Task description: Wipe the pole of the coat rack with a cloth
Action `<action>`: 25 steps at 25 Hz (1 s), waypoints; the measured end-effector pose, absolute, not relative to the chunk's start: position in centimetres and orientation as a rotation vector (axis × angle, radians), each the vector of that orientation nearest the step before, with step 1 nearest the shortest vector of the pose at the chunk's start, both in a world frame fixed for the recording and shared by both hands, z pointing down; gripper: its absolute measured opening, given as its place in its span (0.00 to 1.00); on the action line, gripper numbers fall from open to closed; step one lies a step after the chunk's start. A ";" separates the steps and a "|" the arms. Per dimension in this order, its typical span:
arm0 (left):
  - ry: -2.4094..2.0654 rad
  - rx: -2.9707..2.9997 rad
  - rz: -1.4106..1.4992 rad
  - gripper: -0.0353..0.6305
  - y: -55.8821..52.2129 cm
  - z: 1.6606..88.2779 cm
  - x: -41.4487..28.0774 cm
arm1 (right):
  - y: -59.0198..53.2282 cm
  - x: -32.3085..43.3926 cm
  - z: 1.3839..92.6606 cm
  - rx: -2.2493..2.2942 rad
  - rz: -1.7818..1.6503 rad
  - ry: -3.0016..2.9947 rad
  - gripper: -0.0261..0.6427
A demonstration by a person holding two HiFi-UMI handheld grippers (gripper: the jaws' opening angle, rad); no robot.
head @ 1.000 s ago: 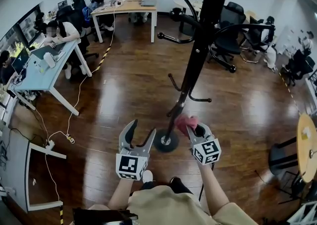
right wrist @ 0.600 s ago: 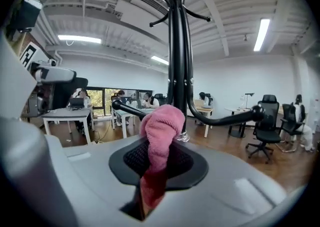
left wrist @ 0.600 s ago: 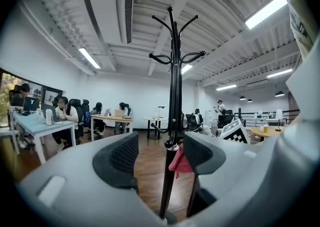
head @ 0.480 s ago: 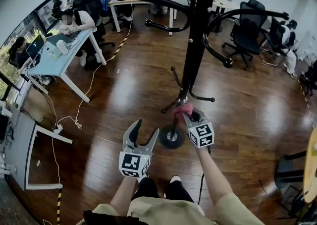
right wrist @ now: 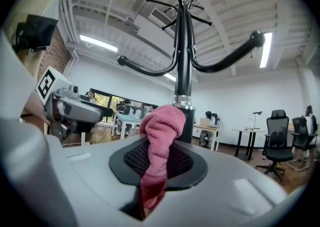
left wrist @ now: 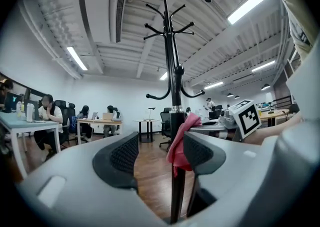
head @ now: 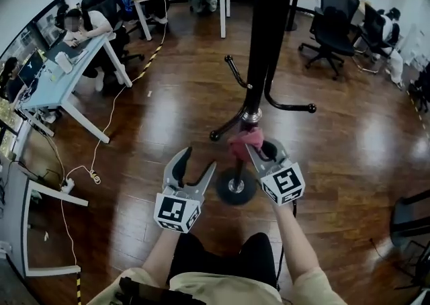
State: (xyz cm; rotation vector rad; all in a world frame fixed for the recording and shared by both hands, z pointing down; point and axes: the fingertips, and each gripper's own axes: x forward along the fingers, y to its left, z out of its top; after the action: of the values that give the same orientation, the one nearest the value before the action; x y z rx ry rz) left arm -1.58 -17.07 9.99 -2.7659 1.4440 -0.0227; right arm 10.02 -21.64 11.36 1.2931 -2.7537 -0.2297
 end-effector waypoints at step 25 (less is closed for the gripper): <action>1.189 -2.846 0.108 0.43 -23.9 46.4 0.0 | -20.2 12.1 47.6 1.304 -0.586 -2.750 0.11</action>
State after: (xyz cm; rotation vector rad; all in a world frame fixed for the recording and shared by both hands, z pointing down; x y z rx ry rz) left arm 0.01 -23.86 46.37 -2.8456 1.1893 0.1084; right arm 12.08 -20.20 47.61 1.3036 -2.7499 -0.5857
